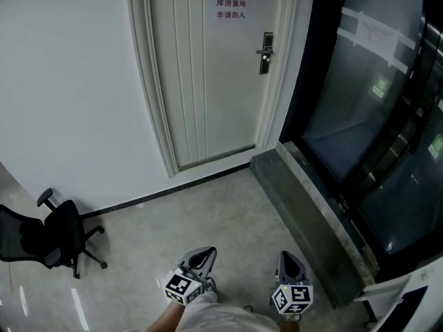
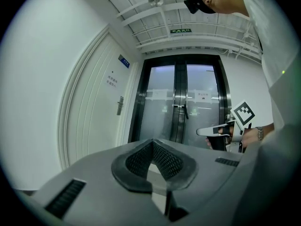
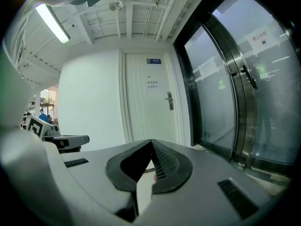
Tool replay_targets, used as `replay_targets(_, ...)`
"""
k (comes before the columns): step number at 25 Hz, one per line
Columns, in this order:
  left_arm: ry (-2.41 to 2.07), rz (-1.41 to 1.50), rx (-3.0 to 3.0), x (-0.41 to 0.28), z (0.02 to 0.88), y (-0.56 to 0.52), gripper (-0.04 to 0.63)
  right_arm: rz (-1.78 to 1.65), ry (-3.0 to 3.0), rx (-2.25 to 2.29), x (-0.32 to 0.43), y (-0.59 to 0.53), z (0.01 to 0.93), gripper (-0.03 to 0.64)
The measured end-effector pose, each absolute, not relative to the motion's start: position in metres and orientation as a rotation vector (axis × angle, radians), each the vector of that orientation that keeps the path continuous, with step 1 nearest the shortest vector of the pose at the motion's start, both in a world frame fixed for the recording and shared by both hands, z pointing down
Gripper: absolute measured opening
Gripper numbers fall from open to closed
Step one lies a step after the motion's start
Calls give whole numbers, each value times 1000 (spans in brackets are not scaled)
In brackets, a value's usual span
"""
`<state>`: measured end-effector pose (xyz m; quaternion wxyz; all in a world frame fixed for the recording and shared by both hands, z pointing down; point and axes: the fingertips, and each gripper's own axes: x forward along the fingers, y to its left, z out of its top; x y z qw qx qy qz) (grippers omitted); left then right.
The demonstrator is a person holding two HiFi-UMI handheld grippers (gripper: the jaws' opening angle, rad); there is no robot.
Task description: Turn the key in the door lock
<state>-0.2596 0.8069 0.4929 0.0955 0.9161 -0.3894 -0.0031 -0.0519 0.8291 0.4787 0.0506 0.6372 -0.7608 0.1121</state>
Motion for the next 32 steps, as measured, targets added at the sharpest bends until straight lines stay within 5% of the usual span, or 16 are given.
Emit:
replay_targets(13, -1130, -20, 2754, -306, 487, 682, 3, 316, -2294, 2002, -102, 728, 475, 2)
replay_targets(32, -1114, 64, 2720, -260, 498, 560, 3, 394, -2280, 1957, -59, 592, 496, 2)
